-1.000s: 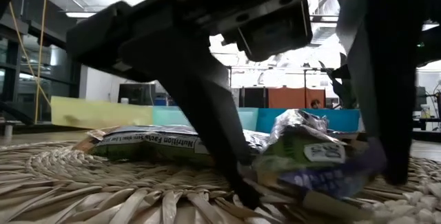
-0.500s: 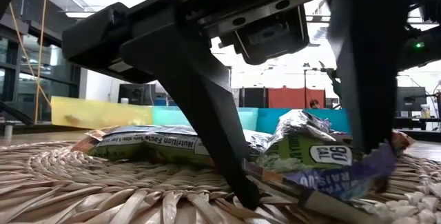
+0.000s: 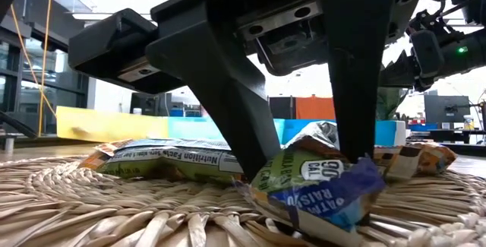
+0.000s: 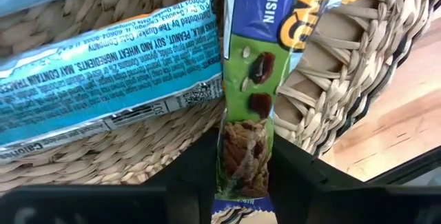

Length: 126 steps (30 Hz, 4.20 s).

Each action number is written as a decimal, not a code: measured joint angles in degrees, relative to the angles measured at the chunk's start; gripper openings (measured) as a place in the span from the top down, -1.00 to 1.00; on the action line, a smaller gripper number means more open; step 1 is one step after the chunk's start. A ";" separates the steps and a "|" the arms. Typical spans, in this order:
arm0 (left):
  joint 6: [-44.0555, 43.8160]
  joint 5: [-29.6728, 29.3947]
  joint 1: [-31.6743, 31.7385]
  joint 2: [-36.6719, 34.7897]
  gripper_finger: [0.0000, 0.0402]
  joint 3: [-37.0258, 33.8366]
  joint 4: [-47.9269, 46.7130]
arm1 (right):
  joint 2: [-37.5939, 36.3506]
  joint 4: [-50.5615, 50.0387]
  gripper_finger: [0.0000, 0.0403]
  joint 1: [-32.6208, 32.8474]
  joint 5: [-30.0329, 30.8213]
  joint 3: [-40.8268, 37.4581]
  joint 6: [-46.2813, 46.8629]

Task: Pick and place Granola Bars by type
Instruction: Put the blue granola bar into the green bin

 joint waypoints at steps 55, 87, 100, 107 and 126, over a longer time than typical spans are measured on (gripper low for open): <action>4.32 -12.99 0.02 -8.12 0.73 7.69 -14.55 | -0.06 -0.14 1.00 -0.01 -0.02 0.00 0.00; 26.59 -36.37 14.14 -25.49 0.73 7.67 -26.35 | 0.76 0.07 1.00 -0.01 -0.01 0.00 0.00; 37.19 -40.90 19.48 -31.04 0.73 7.69 -23.76 | 0.72 -0.02 1.00 -0.01 0.07 -0.01 -0.01; 39.87 -45.96 21.92 -33.49 0.73 7.65 -23.58 | 0.70 -0.11 1.00 0.00 0.11 0.01 0.00; 49.72 -29.90 49.92 -34.34 0.73 5.60 -20.31 | 0.70 -0.11 1.00 0.00 0.02 -0.01 0.00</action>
